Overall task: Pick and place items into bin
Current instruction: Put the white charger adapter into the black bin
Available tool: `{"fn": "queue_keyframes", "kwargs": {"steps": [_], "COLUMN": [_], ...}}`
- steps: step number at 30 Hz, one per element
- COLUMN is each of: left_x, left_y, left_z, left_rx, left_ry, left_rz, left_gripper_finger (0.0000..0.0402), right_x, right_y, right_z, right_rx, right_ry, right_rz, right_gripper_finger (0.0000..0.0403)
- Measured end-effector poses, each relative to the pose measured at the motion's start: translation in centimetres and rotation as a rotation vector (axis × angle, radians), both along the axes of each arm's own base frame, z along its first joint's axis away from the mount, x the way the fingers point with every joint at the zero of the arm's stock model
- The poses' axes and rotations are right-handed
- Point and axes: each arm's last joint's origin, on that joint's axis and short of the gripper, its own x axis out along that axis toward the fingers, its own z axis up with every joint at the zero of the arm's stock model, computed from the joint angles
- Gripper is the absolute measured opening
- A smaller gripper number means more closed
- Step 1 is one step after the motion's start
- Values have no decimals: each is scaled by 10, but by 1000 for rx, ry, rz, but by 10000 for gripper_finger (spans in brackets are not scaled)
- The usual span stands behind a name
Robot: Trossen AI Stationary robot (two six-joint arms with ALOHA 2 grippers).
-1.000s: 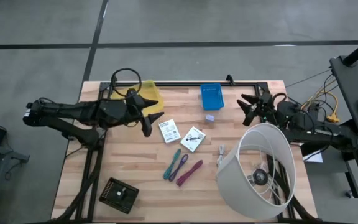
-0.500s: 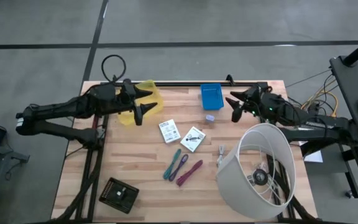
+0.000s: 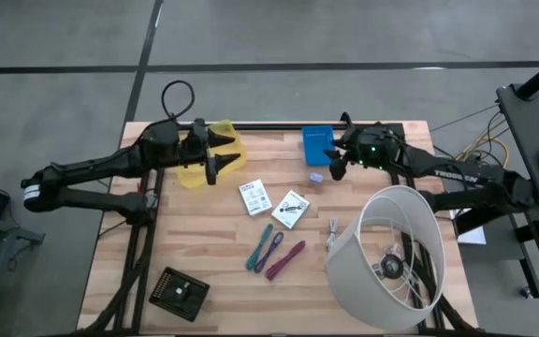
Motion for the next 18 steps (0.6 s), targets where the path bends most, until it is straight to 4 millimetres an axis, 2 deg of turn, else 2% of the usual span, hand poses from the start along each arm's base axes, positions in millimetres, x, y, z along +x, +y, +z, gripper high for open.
{"fn": "queue_keyframes", "kwargs": {"steps": [4, 8, 14, 18], "left_x": [0, 2, 6, 6], "left_y": [2, 3, 4, 4], "left_z": [0, -3, -6, -6], "left_rx": [10, 10, 3, 2], "left_ry": [4, 17, 33, 34], "left_rz": [-14, -12, -13, -13], "left_gripper_finger": [235, 235, 235, 235], "right_x": [8, 15, 26, 31], "right_y": [0, 0, -5, -7], "right_z": [-8, -25, -52, -66], "right_rx": [12, 107, 174, 206], "right_ry": [50, 131, 254, 309], "right_rz": [125, 198, 207, 203], "right_gripper_finger": [166, 169, 181, 205]}}
